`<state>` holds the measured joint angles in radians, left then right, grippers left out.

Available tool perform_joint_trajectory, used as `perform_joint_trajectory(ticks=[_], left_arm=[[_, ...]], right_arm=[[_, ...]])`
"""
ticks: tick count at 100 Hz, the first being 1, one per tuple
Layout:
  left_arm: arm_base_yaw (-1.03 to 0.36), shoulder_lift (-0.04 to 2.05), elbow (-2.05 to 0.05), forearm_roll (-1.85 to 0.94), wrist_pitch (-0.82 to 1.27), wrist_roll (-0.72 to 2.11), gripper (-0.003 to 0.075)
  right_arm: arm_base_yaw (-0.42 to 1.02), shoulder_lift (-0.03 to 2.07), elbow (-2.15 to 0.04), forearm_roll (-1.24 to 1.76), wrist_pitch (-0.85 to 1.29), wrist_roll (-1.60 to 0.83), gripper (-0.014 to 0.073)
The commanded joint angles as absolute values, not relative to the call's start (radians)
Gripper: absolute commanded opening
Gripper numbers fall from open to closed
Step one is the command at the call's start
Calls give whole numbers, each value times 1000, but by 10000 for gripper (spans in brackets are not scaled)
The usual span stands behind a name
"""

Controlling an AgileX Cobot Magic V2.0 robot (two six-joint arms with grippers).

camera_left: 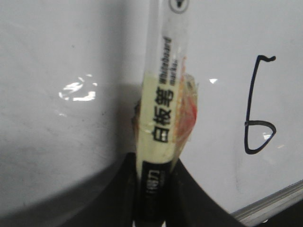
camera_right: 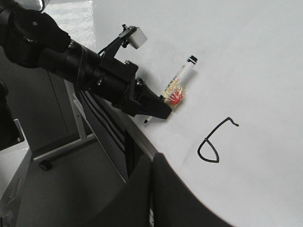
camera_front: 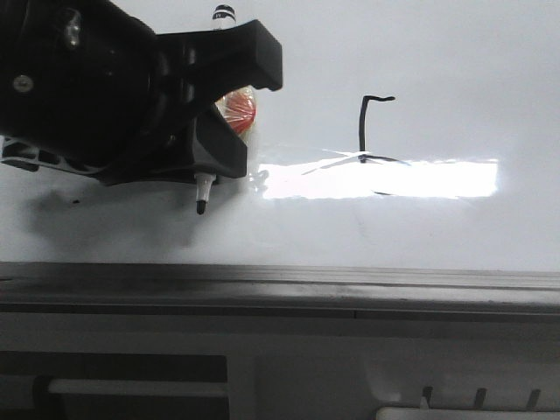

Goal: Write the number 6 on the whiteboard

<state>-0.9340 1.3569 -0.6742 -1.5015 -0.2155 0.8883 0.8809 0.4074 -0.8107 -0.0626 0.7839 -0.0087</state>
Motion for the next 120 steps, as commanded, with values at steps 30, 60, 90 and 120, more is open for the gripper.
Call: perform_joint_trajectory(ticks=[30,60,90,120], left_arm=[[-925,1381,-678,-1514,-370,876,309],[-925,1373,-694,-1506,-385,876,553],[-926,1089,-733,-1335,-269,897,536],[-926,629,-550,-1292,-70,1179,-19]], right_arm=[[876,416,-841,-77,714,-10,-52],[876,416,-841,-77,714,-10,-52],[876,389,-819,-106,719,-10,-52],[856,75,-612,-416,724,180,-52]])
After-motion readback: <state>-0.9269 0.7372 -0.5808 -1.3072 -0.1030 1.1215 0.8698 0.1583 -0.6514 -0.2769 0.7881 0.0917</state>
